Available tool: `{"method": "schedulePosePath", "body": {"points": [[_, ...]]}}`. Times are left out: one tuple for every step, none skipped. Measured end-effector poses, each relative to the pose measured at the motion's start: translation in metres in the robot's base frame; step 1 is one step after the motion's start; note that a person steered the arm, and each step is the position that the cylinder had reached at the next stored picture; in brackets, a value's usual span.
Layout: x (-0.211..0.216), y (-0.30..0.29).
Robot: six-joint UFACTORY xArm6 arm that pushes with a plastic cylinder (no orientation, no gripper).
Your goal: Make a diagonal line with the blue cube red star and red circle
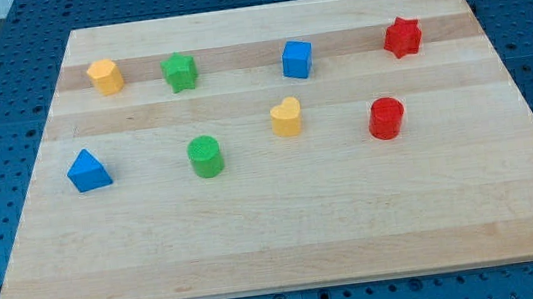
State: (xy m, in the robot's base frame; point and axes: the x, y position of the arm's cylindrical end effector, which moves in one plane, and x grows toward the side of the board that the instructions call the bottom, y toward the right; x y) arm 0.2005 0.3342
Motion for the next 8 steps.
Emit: {"method": "schedulePosePath", "body": {"points": [[-0.009,-0.001],[-0.01,-0.042],[-0.007,-0.148],[-0.004,-0.262],[0.034,-0.341],[0.075,-0.357],[0.101,-0.355],[0.116,-0.33]]}}
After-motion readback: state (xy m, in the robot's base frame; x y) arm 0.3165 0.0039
